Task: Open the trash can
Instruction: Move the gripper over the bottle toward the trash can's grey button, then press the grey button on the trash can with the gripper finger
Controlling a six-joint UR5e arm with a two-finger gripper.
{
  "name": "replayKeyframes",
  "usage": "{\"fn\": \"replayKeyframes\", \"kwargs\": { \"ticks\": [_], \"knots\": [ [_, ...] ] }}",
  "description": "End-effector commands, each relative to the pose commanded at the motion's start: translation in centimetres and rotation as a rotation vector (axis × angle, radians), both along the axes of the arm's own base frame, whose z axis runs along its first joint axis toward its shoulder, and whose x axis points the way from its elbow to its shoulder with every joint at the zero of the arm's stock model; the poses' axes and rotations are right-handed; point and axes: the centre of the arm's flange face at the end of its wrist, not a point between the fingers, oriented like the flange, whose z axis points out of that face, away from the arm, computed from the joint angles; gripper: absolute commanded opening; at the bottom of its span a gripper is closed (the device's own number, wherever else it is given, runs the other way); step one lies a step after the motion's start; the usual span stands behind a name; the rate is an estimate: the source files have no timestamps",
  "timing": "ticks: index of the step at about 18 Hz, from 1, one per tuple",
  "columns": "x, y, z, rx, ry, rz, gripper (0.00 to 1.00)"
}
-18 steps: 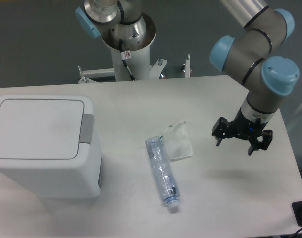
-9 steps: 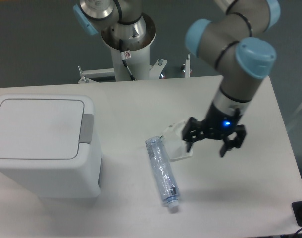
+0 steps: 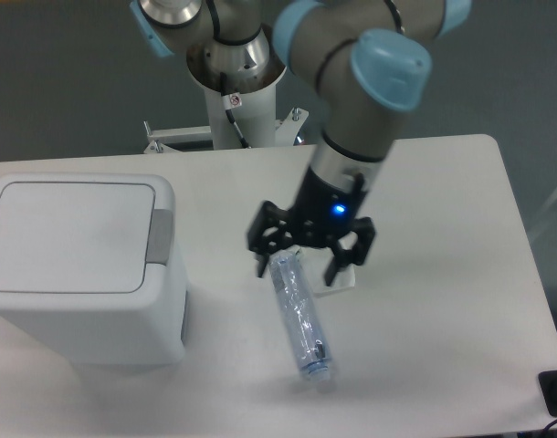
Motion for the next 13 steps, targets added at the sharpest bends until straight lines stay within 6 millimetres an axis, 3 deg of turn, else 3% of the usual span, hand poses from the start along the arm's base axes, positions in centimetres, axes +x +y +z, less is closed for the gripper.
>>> {"fn": "replayKeyframes", "kwargs": {
  "ticks": [3,6,13],
  "knots": [
    [2.7,0.8,0.8,0.006,-0.017,-0.006,1.00],
    [4.9,0.3,2.1,0.016,-0.005,-0.022,1.00],
    [6.1,-0.2,0.8,-0.007,-0.011,-0.028,1.00]
  ]
}}
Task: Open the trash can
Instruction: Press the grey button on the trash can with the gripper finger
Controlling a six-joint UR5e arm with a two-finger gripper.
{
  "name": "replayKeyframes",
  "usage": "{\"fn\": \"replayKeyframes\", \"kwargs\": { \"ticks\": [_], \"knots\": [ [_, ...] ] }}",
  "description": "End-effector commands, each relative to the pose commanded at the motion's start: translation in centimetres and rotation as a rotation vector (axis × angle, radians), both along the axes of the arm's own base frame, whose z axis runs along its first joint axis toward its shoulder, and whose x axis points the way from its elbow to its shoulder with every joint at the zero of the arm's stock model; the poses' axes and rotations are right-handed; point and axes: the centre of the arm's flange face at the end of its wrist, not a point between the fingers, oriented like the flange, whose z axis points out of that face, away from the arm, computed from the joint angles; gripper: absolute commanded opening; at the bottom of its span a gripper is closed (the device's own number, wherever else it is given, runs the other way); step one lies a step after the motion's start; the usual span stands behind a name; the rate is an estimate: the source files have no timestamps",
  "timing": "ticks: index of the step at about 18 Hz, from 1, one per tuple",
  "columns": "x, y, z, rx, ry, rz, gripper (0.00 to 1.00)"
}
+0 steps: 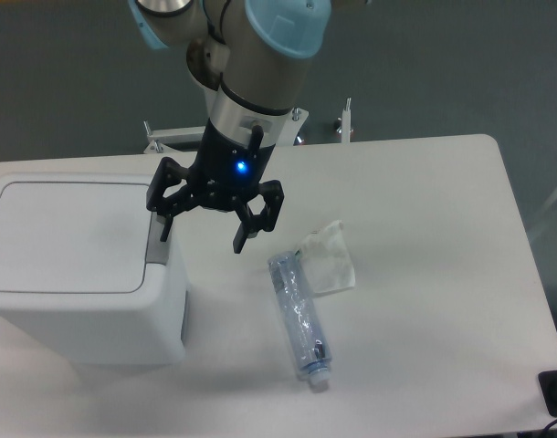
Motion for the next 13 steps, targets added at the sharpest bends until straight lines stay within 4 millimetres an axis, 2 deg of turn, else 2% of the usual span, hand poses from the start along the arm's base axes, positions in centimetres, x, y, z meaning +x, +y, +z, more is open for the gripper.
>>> {"fn": "replayKeyframes", "kwargs": {
  "ticks": [7,13],
  "knots": [
    [0.7,0.4,-1.4,-0.021,-0.002,-0.012,1.00],
    [0.7,0.3,-1.4,-0.022,0.003,-0.017,1.00]
  ]
}}
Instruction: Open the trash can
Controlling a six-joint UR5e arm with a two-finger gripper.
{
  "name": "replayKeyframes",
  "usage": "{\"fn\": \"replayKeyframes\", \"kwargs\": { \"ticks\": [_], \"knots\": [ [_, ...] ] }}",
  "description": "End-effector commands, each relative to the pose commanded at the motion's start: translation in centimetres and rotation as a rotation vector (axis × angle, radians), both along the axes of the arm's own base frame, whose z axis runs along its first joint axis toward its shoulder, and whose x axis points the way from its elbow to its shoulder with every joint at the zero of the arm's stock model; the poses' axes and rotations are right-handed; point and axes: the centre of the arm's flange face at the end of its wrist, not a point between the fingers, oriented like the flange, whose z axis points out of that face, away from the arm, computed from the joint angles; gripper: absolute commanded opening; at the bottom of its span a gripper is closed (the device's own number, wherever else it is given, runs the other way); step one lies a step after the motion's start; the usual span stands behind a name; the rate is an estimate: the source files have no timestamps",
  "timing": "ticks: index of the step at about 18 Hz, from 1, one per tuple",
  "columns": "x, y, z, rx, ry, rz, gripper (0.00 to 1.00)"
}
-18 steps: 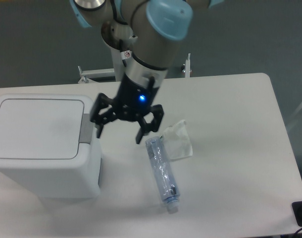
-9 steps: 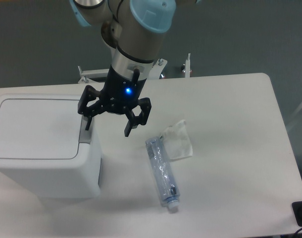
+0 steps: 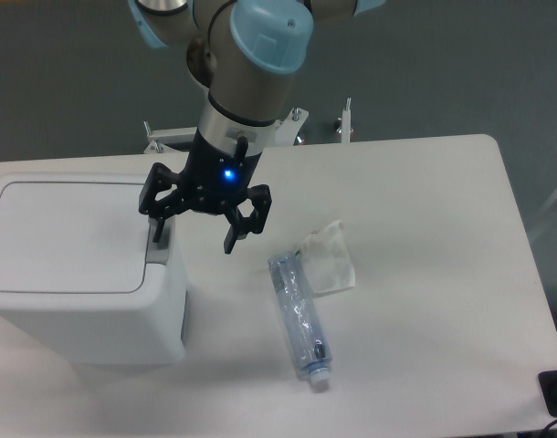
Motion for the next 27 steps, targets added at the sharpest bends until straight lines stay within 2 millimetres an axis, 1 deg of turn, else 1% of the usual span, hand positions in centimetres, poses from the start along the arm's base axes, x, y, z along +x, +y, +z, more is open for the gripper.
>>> {"fn": "replayKeyframes", "kwargs": {
  "ticks": [3,6,14,16,18,19,20,21,22,23,26,27],
  "knots": [
    [0.0,0.0,0.0,-0.001,-0.001,0.000,1.00],
    [-0.3,0.0,-0.6,-0.030,0.018,0.009,1.00],
    [-0.4,0.0,-0.7,-0.033,0.014,0.010,1.00],
    [-0.4,0.1,-0.4,-0.029,0.014,0.011,1.00],
    [-0.7,0.1,0.5,-0.013,0.024,0.012,1.00],
    [-1.6,0.0,1.9,0.014,0.053,0.018,1.00],
    [-3.6,-0.8,3.4,0.044,0.085,0.050,1.00],
    [-6.0,-1.7,4.3,0.068,0.116,0.079,1.00],
    [-7.8,-2.0,4.2,0.081,0.143,0.089,1.00],
    [-10.2,-2.6,3.5,0.096,0.190,0.085,1.00],
    [-14.3,-4.1,0.6,0.070,0.222,0.044,1.00],
    [-15.8,-4.6,-1.1,0.044,0.233,0.021,1.00]
  ]
}}
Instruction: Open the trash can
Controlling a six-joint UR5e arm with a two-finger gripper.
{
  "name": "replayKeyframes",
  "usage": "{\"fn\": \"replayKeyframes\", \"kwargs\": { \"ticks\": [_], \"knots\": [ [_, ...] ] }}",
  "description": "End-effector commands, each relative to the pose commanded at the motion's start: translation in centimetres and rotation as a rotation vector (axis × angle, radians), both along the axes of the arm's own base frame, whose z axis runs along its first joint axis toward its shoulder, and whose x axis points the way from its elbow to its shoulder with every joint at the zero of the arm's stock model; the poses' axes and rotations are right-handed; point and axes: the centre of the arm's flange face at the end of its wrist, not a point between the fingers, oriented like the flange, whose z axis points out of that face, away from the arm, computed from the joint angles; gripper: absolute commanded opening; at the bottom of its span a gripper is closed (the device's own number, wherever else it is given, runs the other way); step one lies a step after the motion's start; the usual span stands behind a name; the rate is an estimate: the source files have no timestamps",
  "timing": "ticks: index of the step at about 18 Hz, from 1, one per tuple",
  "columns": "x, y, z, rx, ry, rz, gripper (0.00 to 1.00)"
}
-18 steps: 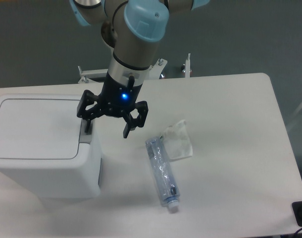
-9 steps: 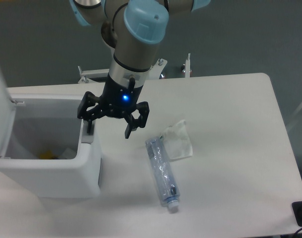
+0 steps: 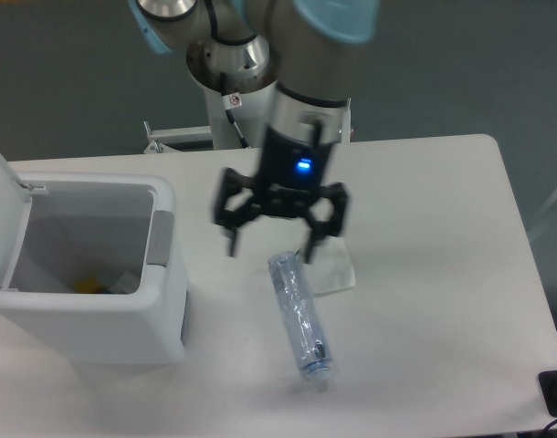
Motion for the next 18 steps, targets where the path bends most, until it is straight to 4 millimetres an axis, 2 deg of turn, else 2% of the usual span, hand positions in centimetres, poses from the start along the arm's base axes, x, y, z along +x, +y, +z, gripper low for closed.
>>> {"fn": "replayKeyframes", "kwargs": {
  "ticks": [3,7,10,14,18],
  "knots": [
    [-3.2,-0.5,-6.0,-0.152,0.039,-0.050,1.00],
    [-5.8,-1.1,-10.6,-0.259,0.062,-0.112,1.00],
    [-8.1,-1.7,-12.4,-0.289,0.096,-0.169,1.00],
    [-12.4,-4.9,-15.4,-0.340,0.144,-0.264,1.00],
    [-13.7,-7.2,-14.9,-0.442,0.229,-0.456,1.00]
  ]
}}
